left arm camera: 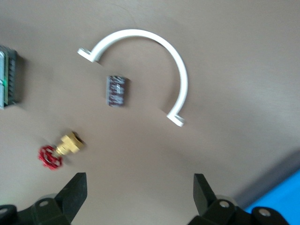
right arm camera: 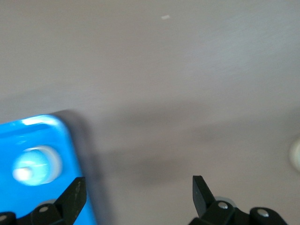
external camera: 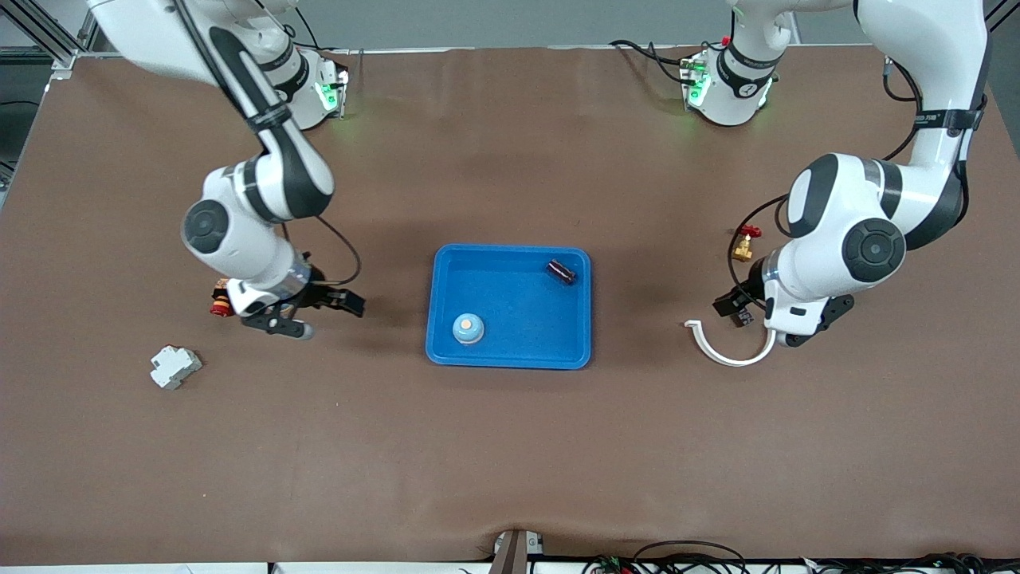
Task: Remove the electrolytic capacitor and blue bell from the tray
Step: 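Move both grippers back over the blue tray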
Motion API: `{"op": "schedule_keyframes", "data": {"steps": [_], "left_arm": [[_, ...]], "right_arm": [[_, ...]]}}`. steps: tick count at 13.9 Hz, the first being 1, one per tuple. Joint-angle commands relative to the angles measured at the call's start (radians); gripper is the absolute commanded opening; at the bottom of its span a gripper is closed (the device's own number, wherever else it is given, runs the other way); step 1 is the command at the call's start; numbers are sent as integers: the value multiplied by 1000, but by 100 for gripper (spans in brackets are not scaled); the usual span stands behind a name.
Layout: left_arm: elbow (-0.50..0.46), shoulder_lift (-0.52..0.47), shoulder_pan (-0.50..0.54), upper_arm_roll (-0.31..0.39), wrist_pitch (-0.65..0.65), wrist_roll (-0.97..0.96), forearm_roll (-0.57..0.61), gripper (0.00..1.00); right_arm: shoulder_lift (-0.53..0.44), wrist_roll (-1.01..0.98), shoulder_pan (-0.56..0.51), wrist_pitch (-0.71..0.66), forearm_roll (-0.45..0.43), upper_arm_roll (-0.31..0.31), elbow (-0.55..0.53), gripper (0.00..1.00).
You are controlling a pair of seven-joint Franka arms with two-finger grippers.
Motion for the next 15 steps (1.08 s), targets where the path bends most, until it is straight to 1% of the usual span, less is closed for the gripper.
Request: {"op": "schedule_keyframes", "data": {"steps": [1,2,3,5,7,11,12,15], "left_arm": [[79,29,-9,-41,-26,-121,-35,100],[110,41,-15,-58,-26,-182,-38,100],[143,64,-32,-67,-24,-250,-38,100],[199,102,-82,-67,-17,-372,-38,100],[222,118,-116,-69,-1,-446,-34,100],[225,127,-184,-67,106,-625,-32,100],[225,136,-199,-67,133,-678,-29,100],[225,172,-248,-63,225,-819,-25,100]], "right_arm": [[88,148,82,-7,-11,-13,105,100],[119,221,114,-8,-42,-16,144,100],[152,307,139,-10,-100,-17,187,100],[223,455,176,-17,-191,-17,269,100],[292,526,211,-43,-223,-19,350,100],[387,638,254,-157,-309,-19,510,100],[404,658,263,-178,-314,-19,540,100],[427,685,283,-182,-315,-19,559,100]]}}
